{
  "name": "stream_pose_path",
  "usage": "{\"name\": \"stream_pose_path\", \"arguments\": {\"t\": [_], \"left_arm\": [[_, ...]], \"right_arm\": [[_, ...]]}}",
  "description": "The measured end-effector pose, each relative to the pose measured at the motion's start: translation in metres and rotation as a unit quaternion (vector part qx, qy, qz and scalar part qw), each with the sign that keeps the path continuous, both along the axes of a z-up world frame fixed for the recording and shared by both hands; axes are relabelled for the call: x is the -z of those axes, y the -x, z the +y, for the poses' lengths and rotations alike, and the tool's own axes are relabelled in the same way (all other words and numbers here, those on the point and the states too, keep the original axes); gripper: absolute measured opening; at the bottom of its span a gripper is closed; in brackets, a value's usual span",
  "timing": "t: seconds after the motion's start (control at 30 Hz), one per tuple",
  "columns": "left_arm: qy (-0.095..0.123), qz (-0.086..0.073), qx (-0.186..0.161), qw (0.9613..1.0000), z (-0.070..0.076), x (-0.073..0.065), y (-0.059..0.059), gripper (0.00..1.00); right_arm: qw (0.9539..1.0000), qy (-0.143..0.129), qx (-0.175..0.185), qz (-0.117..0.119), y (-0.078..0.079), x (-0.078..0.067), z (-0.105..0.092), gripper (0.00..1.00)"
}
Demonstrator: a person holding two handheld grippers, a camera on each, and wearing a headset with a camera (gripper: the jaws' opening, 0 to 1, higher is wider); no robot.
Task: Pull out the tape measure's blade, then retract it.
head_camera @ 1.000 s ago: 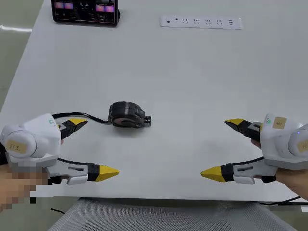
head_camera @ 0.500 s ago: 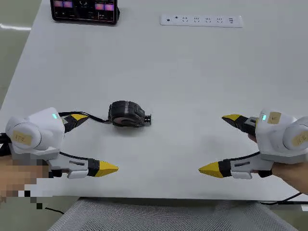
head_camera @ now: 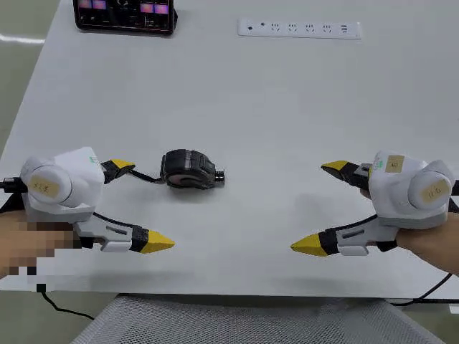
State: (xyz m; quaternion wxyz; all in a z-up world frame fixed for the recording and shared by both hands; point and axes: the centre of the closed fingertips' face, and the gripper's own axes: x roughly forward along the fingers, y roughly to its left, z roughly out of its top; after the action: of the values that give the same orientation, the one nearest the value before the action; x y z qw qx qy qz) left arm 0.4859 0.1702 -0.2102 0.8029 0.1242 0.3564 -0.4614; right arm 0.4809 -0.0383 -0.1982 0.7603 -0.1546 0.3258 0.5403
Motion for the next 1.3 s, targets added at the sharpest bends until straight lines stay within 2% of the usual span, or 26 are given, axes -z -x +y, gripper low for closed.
{"name": "stream_pose_path", "arguments": {"t": [0.17,0.37,0.57,0.9,1.3], "left_arm": [[-0.007,-0.002,0.009,0.9999,-0.001,0.001,-0.007,0.96],[-0.030,-0.004,0.036,0.9989,-0.001,0.008,-0.010,0.95],[-0.041,-0.005,0.049,0.9979,-0.003,0.010,-0.017,0.92],[-0.068,-0.004,0.068,0.9953,-0.004,0.018,-0.029,0.83],[-0.094,-0.004,0.085,0.9920,-0.006,0.026,-0.044,0.65]], "right_arm": [[1.0000,0.002,-0.009,-0.001,-0.005,0.002,0.004,0.93],[0.9998,0.000,-0.021,0.001,-0.012,0.003,0.009,0.93],[0.9996,0.002,-0.030,0.001,-0.017,0.006,0.014,0.92],[0.9991,0.002,-0.041,0.003,-0.022,0.010,0.021,0.91],[0.9988,0.002,-0.048,0.008,-0.026,0.013,0.026,0.90]]}}
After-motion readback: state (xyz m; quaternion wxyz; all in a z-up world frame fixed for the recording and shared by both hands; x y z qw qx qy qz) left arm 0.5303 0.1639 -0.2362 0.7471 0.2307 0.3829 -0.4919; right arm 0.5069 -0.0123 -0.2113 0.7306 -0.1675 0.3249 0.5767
